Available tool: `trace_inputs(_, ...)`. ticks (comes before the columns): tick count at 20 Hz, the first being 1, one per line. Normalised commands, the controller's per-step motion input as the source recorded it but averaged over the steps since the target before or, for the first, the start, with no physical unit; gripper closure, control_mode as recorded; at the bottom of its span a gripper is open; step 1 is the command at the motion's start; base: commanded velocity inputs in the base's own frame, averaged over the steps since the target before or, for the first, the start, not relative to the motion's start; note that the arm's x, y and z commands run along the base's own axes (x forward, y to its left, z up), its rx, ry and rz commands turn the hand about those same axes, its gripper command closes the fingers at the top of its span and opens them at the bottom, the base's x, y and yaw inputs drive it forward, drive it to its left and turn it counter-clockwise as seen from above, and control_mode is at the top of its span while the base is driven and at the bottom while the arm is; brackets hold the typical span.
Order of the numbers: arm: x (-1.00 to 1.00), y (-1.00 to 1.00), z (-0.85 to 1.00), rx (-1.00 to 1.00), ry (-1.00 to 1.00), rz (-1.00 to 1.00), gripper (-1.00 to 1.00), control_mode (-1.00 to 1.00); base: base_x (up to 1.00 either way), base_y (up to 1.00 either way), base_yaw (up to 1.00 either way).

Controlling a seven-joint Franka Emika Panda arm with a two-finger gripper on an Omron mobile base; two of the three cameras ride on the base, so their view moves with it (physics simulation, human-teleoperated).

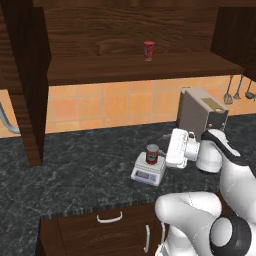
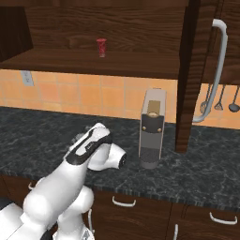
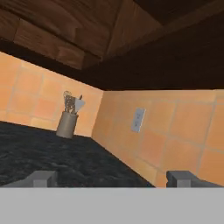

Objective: Pick the canned food and place it on the digital scale for weighing, and close the cabinet.

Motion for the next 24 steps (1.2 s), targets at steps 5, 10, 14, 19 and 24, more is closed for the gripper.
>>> trace_inputs(5, -0.52, -0.41, 0.86, 0.15, -0.43, 0.0, -1.0, -1.0, 0.0, 0.0, 0.0)
trace_inputs(10, -0.4, -0.61, 0.71, 0.19, -0.58, -0.05, -1.0, -1.0, 0.0, 0.0, 0.0)
trace_inputs(14, -0.4, -0.7, 0.83, 0.05, -0.59, -0.13, -1.0, -1.0, 0.0, 0.0, 0.0)
trace_inputs(19, -0.33, -0.93, 0.59, 0.08, -0.47, -0.12, -1.0, -1.0, 0.0, 0.0, 0.0)
trace_inputs(24, -0.51, -0.99, 0.59, 0.09, -0.27, -0.16, -1.0, -1.0, 0.0, 0.0, 0.0)
